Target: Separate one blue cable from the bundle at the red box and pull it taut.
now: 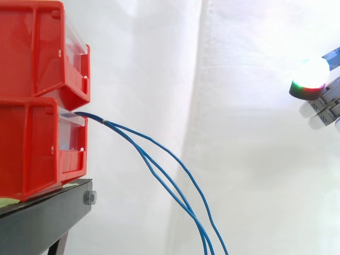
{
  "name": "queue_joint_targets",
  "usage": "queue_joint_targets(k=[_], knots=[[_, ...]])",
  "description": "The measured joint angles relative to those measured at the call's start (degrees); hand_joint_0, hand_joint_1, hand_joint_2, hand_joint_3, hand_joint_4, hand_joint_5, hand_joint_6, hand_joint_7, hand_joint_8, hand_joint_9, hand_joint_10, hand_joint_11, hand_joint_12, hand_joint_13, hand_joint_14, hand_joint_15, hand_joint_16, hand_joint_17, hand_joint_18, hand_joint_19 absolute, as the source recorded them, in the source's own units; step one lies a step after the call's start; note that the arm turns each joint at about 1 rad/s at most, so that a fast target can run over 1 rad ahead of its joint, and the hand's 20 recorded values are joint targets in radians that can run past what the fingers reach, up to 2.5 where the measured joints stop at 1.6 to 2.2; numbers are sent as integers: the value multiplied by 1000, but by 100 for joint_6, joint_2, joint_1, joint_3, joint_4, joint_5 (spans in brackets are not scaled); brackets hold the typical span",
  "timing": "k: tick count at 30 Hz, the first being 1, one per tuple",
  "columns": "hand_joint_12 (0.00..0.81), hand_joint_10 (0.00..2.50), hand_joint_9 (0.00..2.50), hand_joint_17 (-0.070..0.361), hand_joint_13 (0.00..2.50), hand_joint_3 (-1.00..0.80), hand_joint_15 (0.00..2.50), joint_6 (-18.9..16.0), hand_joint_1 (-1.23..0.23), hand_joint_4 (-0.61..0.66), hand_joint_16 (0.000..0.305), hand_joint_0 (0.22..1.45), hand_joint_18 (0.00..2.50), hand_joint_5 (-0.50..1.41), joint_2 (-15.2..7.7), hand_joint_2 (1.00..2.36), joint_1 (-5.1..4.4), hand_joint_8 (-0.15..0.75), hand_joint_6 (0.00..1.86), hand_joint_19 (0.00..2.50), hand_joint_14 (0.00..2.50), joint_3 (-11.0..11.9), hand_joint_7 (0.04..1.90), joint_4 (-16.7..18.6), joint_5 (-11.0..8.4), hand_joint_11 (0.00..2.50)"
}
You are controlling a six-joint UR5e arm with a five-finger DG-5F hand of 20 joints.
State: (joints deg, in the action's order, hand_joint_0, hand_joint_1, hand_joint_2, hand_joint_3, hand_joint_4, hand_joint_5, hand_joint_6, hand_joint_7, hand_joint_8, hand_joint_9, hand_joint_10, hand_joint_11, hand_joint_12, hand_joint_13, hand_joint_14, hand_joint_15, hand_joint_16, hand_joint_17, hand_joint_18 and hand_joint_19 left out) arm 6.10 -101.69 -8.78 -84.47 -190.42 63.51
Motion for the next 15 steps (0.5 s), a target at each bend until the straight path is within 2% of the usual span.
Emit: queue_joint_targets(k=[4,8,12,15], knots=[[309,2,49,119,0,-468,127,45,-423,120,53,494,0,-278,-31,1002,-12,203,502,359,4,0,804,173,1,105],[309,2,49,119,0,-468,127,169,-423,120,53,494,0,-278,-216,1002,-16,203,502,359,4,1,804,601,8,105],[309,2,49,119,0,-468,127,296,-423,120,53,494,0,-278,-505,1002,-18,203,502,359,4,26,804,1121,21,105],[309,2,49,119,0,-468,127,332,-423,120,53,494,0,-278,-805,1002,-15,203,502,359,4,158,804,1530,98,105]])
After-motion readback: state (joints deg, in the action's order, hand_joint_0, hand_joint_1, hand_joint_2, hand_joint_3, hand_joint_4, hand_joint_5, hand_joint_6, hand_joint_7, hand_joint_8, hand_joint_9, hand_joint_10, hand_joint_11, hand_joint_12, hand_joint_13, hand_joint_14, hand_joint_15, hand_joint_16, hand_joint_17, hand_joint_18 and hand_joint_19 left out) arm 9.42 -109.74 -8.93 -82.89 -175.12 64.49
